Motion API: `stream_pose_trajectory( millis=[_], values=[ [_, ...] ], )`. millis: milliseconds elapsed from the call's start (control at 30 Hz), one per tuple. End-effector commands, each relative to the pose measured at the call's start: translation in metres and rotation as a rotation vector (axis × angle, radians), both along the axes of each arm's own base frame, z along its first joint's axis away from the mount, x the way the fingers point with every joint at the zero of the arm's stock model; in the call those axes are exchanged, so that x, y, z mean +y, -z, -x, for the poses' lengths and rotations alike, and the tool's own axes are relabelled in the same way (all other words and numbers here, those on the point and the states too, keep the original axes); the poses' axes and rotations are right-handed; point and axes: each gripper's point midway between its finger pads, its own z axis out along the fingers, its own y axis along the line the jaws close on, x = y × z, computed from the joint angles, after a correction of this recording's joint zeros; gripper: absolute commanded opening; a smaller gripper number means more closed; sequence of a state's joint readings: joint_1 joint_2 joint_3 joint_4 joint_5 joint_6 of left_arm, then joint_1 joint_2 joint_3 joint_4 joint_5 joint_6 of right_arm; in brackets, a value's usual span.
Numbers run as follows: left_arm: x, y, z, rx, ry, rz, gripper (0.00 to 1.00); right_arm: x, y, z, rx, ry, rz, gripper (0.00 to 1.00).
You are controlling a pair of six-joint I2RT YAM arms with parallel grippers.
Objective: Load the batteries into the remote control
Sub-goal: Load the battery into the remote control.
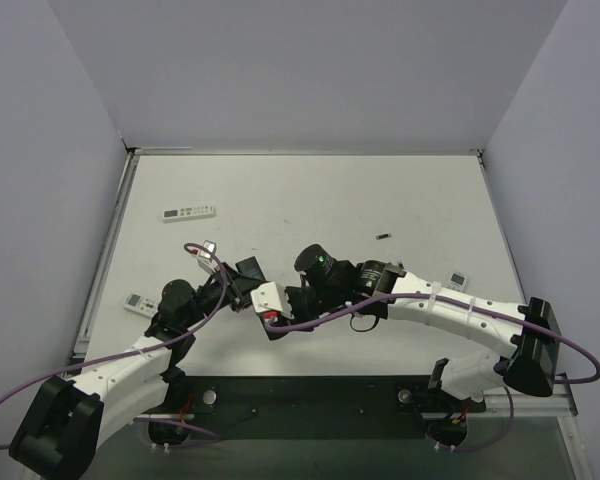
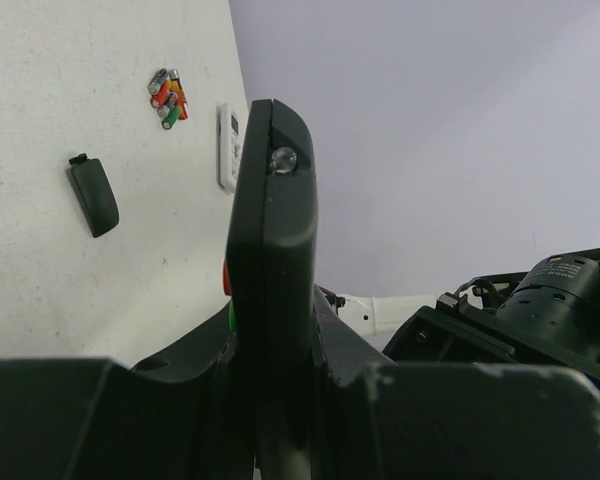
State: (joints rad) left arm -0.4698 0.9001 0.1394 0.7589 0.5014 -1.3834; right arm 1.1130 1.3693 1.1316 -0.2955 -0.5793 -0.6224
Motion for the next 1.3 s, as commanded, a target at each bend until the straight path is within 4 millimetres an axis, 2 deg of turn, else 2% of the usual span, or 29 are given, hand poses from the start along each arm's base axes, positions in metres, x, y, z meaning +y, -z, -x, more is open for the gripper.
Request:
stream_pose_trajectory(
  millis=[0, 1000, 1267],
  values=[
    [-0.005, -0.048, -0.001, -0.115, 0.021, 0.084, 0.0, 0.005, -0.001, -0.009, -0.011, 0.028, 0.005, 0.26],
    [-0.001, -0.064, 0.004, -0.148, -0.003, 0.119, 0.0, 0.004, 0.021, -0.02, 0.006, 0.135, 0.042, 0.14],
    [0.0, -0.064, 0.006, -0.155, -0.01, 0.123, 0.0, -0.001, 0.032, -0.036, -0.023, 0.225, 0.072, 0.09]
  ],
)
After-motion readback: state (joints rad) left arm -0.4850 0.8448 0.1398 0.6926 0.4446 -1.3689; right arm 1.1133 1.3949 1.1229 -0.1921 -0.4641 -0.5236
